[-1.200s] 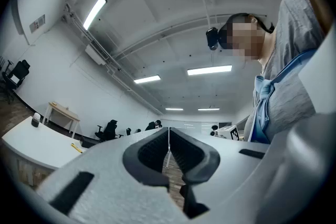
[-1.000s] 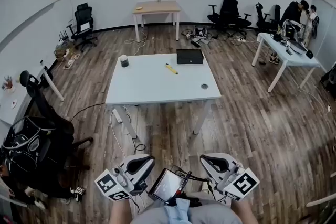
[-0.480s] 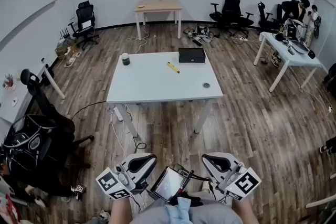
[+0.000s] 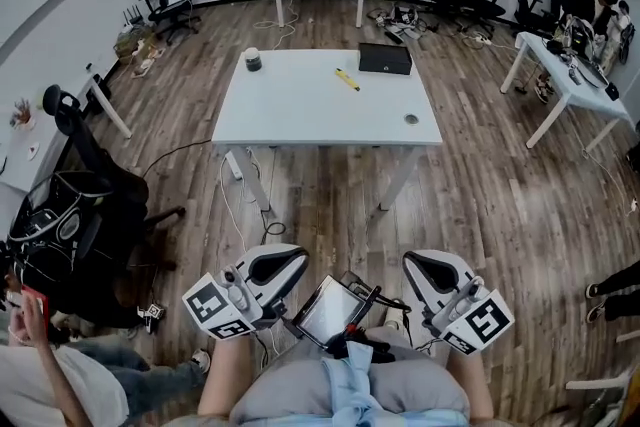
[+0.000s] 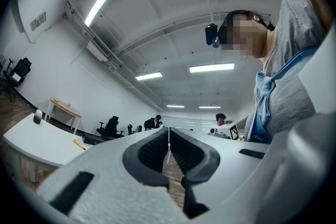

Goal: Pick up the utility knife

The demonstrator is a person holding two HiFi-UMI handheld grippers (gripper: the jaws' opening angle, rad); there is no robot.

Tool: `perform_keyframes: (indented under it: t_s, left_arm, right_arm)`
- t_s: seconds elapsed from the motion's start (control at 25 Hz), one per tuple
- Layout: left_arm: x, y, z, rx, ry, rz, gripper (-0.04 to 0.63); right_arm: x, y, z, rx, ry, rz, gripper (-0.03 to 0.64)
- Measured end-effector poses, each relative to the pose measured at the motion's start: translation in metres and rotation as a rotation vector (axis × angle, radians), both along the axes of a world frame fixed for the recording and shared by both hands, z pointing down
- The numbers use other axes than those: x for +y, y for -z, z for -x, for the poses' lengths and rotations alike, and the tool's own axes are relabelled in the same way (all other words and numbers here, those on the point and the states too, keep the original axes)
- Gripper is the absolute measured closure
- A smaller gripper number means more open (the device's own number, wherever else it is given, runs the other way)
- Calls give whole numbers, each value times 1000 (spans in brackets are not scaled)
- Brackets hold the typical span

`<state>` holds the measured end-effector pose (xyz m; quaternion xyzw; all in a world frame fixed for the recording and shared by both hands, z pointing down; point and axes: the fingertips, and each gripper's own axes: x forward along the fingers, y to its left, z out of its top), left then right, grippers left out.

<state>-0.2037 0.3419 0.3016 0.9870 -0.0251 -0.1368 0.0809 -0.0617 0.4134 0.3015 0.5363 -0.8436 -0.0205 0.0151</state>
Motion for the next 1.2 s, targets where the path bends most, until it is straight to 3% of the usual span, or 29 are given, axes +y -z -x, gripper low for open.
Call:
perform_keyframes:
  t_s: [0.72, 0.96, 1.2]
  left_arm:
    - [-18, -12, -1, -31, -7, 64, 575]
    - [-33, -20, -37, -57, -35, 59, 575]
    - [-87, -22, -87, -64, -4, 68, 575]
  right_arm:
    - [-24, -2, 2, 5, 15, 54, 589]
    - [-45, -17, -35, -12, 5, 86, 589]
    - [-109, -15, -88, -28, 55, 60, 589]
